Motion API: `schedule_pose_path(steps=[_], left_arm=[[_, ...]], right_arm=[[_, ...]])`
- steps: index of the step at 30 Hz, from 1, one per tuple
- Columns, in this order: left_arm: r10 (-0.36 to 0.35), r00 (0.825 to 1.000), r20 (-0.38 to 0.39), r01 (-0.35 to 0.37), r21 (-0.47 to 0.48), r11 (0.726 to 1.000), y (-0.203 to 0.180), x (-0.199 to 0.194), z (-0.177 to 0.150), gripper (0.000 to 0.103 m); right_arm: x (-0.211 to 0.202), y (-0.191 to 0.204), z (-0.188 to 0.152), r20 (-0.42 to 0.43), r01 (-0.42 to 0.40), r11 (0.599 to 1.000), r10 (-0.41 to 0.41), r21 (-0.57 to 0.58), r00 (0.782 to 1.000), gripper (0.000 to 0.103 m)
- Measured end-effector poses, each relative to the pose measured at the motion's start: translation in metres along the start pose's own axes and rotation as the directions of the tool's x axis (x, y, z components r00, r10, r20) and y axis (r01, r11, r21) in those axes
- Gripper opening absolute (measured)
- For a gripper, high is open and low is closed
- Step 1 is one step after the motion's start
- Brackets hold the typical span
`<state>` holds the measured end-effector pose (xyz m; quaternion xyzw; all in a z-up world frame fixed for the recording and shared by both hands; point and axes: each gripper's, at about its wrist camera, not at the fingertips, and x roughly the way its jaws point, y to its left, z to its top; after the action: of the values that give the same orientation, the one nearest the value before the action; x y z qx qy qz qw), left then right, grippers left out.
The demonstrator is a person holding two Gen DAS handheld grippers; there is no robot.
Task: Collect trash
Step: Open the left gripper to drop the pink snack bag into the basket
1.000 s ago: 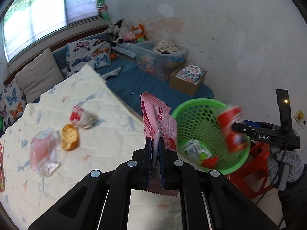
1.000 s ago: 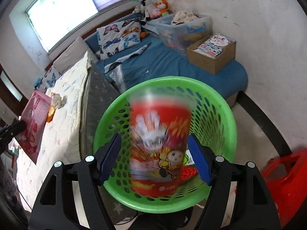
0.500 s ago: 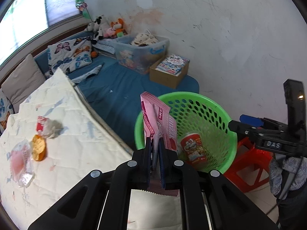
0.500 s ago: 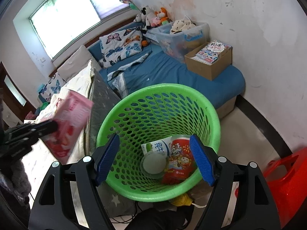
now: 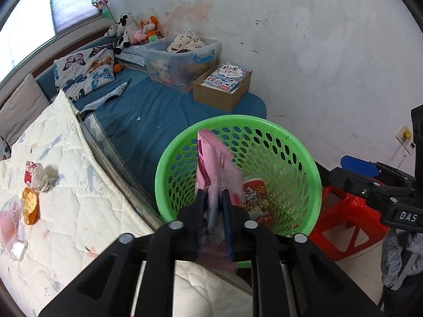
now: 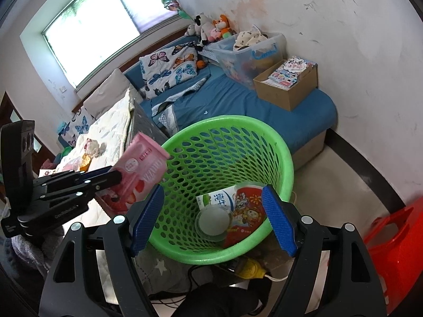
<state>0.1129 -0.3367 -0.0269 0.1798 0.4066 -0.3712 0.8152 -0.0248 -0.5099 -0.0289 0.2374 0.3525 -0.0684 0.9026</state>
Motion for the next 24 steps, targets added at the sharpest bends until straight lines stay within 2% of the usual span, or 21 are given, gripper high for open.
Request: schedule_pose_path(steps=[4, 6, 7, 8, 14, 24], left_arm=[[-0.011, 1.000, 0.001, 0.011, -0.010, 1.000, 0.003, -0.001, -0.004, 0.022], [-0.009, 1.000, 0.010, 0.009, -0.013, 1.000, 0.005, -0.005, -0.006, 0.033], [-0.008, 1.000, 0.025, 0.008, -0.014, 1.000, 0.007, -0.008, -0.006, 0.043], [0.000, 0.999, 0.037, 0.000, -0.015, 1.000, 0.009, -0.011, -0.007, 0.046], [0.037, 0.998, 0.060, -0.035, -0.024, 0.999, 0.022, -0.029, -0.013, 0.046], [0.108, 0.992, 0.065, -0.100, -0.111, 0.989, 0.071, -0.057, -0.036, 0.047]], right_arm=[[-0.001, 0.001, -0.002, 0.002, -0.003, 1.000, 0.003, -0.002, 1.000, 0.076], [-0.002, 0.002, -0.002, 0.004, -0.007, 1.000, 0.007, -0.003, 1.000, 0.076], [-0.001, 0.001, -0.002, 0.004, -0.008, 1.000, 0.008, -0.004, 1.000, 0.076], [-0.001, 0.002, -0.002, 0.003, -0.010, 1.000, 0.010, -0.004, 1.000, 0.076], [0.000, 0.015, 0.000, 0.000, -0.024, 0.999, 0.024, -0.028, 1.000, 0.076], [0.011, 0.052, 0.005, -0.018, -0.072, 0.994, 0.071, -0.087, 0.997, 0.076]])
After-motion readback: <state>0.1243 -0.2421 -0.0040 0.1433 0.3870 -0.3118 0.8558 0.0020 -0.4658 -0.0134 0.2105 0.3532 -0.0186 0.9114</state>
